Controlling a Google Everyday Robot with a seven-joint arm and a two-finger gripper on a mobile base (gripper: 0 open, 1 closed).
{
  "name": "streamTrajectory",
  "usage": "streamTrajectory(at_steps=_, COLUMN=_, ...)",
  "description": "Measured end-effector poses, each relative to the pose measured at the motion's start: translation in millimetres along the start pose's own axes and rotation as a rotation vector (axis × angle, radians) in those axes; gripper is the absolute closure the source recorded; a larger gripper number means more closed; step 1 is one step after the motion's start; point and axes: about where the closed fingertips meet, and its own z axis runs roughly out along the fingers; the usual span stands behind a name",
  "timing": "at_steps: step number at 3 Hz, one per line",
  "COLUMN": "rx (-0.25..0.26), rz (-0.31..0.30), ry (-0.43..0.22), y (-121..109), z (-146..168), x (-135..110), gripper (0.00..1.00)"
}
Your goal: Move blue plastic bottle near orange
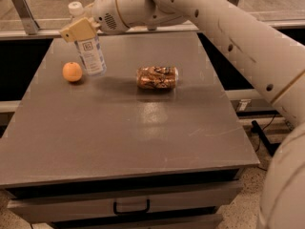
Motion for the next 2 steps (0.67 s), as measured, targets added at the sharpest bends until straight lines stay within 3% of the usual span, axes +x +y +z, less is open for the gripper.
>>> streamTrajectory(at_steps=1, rx=0.038, rz=0.023, ry=-0.012, y=-22, z=12, x=-5, gripper=1.0)
streamTrajectory(at_steps=2, rx=0.064, rz=0.03, ry=0.017, y=-34, z=18, x=-2, gripper=1.0)
